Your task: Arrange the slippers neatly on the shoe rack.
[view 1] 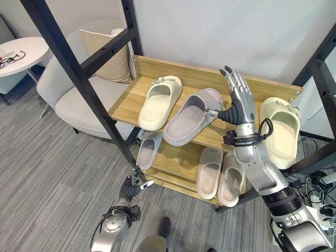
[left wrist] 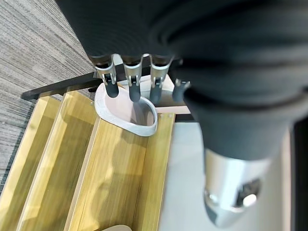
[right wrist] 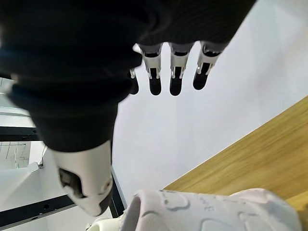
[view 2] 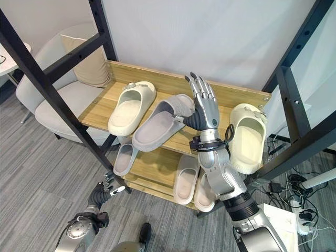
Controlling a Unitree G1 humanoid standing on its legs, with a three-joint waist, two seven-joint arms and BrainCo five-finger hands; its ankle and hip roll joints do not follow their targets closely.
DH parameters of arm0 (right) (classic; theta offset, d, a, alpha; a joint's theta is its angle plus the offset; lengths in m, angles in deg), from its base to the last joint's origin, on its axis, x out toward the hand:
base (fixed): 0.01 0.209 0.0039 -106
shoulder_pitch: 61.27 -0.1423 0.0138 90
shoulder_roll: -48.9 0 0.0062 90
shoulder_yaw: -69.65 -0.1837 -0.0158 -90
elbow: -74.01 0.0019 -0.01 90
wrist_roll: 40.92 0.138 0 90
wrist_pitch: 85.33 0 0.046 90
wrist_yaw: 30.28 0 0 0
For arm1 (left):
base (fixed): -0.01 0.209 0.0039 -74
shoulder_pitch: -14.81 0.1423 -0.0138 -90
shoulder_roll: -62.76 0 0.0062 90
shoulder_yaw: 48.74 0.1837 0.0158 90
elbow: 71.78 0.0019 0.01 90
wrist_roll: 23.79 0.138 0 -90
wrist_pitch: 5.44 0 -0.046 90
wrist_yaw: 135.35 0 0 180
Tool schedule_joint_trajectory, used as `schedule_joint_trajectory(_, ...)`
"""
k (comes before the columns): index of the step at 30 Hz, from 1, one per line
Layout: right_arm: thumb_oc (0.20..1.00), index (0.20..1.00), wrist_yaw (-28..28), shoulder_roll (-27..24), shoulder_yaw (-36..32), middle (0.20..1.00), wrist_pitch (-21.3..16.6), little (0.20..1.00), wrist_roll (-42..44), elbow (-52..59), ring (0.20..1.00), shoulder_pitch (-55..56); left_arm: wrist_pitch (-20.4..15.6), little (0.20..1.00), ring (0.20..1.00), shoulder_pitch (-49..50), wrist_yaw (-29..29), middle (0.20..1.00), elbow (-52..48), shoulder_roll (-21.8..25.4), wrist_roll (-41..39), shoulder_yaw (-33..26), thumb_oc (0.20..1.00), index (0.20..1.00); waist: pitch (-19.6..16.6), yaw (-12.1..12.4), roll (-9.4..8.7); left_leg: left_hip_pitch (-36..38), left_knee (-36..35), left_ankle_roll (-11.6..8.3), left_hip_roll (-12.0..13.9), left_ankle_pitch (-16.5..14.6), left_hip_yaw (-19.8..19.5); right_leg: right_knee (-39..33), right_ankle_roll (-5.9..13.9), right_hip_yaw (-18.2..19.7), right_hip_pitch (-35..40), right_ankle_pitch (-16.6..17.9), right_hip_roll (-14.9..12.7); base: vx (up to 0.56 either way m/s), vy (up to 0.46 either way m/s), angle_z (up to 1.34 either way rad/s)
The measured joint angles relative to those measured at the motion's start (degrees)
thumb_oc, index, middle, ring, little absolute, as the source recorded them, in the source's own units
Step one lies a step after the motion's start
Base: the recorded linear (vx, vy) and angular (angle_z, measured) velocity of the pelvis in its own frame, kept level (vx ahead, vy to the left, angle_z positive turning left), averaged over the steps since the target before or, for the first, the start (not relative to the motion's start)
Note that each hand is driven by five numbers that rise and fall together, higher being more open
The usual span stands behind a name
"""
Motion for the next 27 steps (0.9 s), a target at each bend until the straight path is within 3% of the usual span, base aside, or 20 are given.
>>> schedule_joint_trajectory(13,1.0,1.0,0.78,-1.12,2.84,1.0,0.63,1.0,-1.38,-13.56,1.0,-6.92,-0.01,1.0,1.0,0.91,0.39,1.0,0.28,1.37,-0.07,0.03,1.0,1.0,-0.6,2.95,-1.32,-0.9,0.0,-0.05,-0.44,0.06,-1.53,0.0,0.04,-1.64,-0.12,0.01,0.07,0.0,0.006,0.05)
schedule_joint_trajectory(22,1.0,1.0,2.41,-5.56,5.65,1.0,2.52,1.0,-5.82,-17.83,1.0,-10.17,-0.05,1.0,1.0,0.76,1.85,1.0,0.39,2.48,-0.15,-0.02,1.0,1.0,-0.62,2.19,-2.33,-1.4,0.01,-0.05,-0.41,0.09,-1.57,-0.01,0.05,-1.68,-0.64,0.0,-0.13,0.0,0.0,0.0)
schedule_joint_trajectory(27,1.0,1.0,3.06,-7.36,1.67,1.0,2.9,1.0,-5.88,-16.61,1.0,-7.3,-0.03,1.0,1.0,0.72,2.05,1.0,0.34,2.49,-0.11,-0.1,1.0,1.0,-0.62,1.6,-2.32,-1.25,0.0,-0.04,-0.41,0.08,-1.48,-0.01,0.05,-1.55,-0.57,0.0,-0.18,0.0,0.0,0.0)
